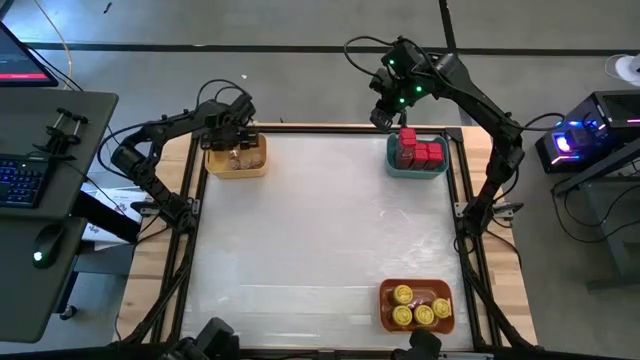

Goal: Sort spices by type
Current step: Put the brown seasoning bottle into the yellow bin

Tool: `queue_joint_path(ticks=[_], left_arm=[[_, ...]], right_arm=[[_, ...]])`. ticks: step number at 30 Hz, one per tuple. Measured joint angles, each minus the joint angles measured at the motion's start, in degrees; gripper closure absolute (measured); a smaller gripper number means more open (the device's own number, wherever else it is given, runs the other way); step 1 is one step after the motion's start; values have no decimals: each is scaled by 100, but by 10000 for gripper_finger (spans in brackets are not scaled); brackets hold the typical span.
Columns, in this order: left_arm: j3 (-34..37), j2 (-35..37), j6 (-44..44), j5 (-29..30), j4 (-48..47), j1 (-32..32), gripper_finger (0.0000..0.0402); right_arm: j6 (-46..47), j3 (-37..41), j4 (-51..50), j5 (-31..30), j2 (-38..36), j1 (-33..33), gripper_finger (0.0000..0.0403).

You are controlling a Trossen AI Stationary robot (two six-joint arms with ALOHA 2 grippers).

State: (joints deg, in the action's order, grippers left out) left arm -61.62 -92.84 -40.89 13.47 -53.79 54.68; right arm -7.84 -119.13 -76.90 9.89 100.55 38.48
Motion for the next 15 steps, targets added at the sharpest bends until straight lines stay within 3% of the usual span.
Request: queue_joint_path(ticks=[7,15], left_arm=[[409,0,-405,-197,657,7,165],[537,0,-552,-10,919,95,165]], right_arm=[[-15,0,2,-2,0,0,403],[2,0,-24,24,0,0,403]])
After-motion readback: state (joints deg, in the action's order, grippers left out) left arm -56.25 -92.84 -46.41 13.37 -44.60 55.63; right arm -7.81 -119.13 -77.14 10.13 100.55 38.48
